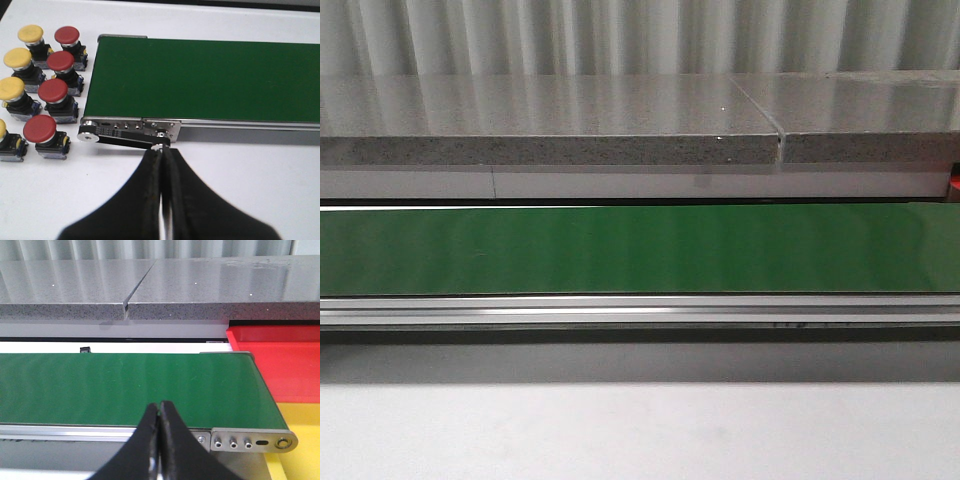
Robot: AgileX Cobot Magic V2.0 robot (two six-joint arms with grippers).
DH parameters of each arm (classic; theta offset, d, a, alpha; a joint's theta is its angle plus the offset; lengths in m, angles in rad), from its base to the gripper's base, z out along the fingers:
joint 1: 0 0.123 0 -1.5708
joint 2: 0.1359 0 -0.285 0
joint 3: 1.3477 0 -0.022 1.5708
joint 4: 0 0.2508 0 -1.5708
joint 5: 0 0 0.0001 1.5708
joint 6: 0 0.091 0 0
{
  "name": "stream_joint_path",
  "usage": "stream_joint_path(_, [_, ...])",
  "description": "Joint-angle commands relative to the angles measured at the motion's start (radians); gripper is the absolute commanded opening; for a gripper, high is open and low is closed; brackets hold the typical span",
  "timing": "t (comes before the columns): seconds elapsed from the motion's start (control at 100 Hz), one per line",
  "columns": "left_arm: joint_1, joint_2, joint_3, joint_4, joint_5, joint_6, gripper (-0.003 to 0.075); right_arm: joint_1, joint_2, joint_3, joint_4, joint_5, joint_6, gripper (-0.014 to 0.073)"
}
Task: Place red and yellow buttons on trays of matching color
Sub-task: 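Move the left gripper over the cluster of red and yellow buttons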
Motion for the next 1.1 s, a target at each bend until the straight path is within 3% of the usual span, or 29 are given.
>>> stream_joint_path(0.0, [-0.008, 0.017, -0.037, -0.016, -0.053, -0.009, -0.0020, 0.000, -0.016, 0.002, -0.010, -0.086, -0.002, -0.0067])
stream_joint_path(0.14, [-0.008, 0.017, -0.037, -0.016, -0.053, -0.009, -0.0015, 0.000, -0.016, 0.002, -0.010, -0.086, -0.002, -0.0067])
stream_joint_path(0.21, [-0.008, 0.017, -0.037, -0.029, -0.042, -0.009, 0.0033, 0.000, -0.016, 0.002, -0.010, -0.086, -0.002, -0.0067])
stream_joint_path(0.28, [-0.008, 0.017, -0.037, -0.043, -0.025, -0.009, 0.0156, 0.000, -0.016, 0.002, -0.010, -0.086, -0.002, -0.0067])
stream_joint_path(0.45, [-0.008, 0.017, -0.037, -0.045, 0.003, -0.009, 0.0636, 0.000, -0.016, 0.002, -0.010, -0.086, -0.002, -0.0067])
stream_joint_path(0.5, [-0.008, 0.017, -0.037, -0.054, 0.012, -0.009, 0.0711, 0.000, -0.016, 0.002, -0.010, -0.086, -0.002, -0.0067])
stream_joint_path(0.71, [-0.008, 0.020, -0.026, 0.006, 0.017, -0.204, 0.0622, 0.000, -0.016, 0.002, -0.010, -0.086, -0.002, -0.0067])
stream_joint_path(0.92, [-0.008, 0.085, -0.010, 0.244, 0.014, -0.441, 0.0621, 0.000, -0.016, 0.002, -0.010, -0.086, -0.002, -0.0067])
stream_joint_path(1.09, [-0.006, 0.222, -0.010, 0.290, -0.041, -0.535, 0.0621, 0.000, -0.016, 0.002, -0.010, -0.086, -0.002, -0.0067])
